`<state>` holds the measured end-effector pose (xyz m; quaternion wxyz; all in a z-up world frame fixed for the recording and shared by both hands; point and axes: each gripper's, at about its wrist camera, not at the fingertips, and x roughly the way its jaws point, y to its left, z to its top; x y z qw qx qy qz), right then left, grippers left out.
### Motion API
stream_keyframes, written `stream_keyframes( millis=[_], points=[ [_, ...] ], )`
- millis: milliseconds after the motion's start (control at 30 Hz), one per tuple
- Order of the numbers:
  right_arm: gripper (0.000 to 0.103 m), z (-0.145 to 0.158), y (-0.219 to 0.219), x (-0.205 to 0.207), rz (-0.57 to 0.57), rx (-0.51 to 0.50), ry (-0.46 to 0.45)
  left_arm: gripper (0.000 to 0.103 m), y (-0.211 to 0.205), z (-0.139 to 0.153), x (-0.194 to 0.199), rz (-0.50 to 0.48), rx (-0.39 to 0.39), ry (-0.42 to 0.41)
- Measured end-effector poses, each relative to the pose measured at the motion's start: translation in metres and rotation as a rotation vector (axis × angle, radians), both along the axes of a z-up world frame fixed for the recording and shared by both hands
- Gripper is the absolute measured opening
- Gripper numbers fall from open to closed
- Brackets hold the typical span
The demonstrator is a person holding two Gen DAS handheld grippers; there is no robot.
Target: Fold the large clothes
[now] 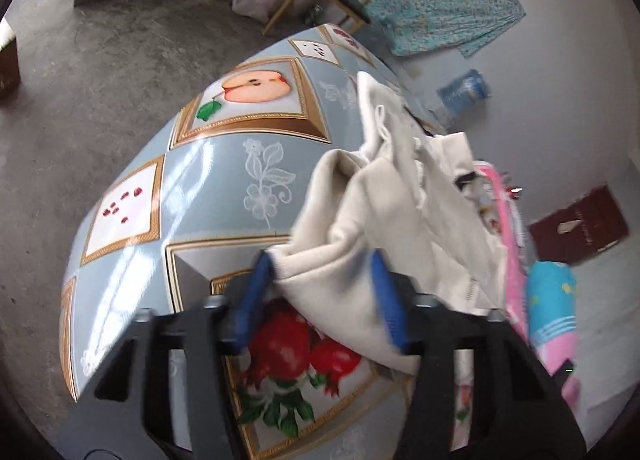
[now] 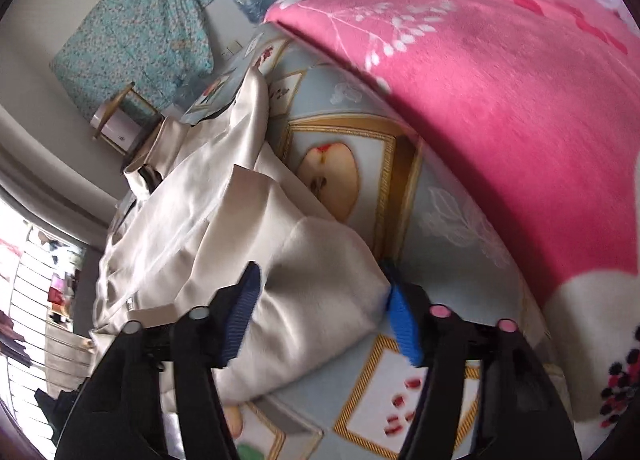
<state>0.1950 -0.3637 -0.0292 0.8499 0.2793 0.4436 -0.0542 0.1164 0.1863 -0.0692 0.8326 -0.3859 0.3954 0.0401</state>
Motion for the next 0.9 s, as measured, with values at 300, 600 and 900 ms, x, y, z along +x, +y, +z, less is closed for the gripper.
stream_keyframes(
  millis=[300, 600, 900],
  points=[
    [0.011, 0.052, 0.014, -0.008, 0.110, -0.179, -0.076, 0.014, -0.042, 0.074, -0.012, -0.143, 0.411, -0.109],
    [0.011, 0.066, -0.005, -0.068, 0.146, -0.106, -0.031, 0.013, -0.023, 0.088, -0.066, -0.197, 0.340, -0.020],
    [0.051, 0.026, -0.023, -0.067, 0.159, -0.143, 0.147, 0.045, 0.016, 0.038, -0.071, -0.143, 0.313, 0.092]
  ],
)
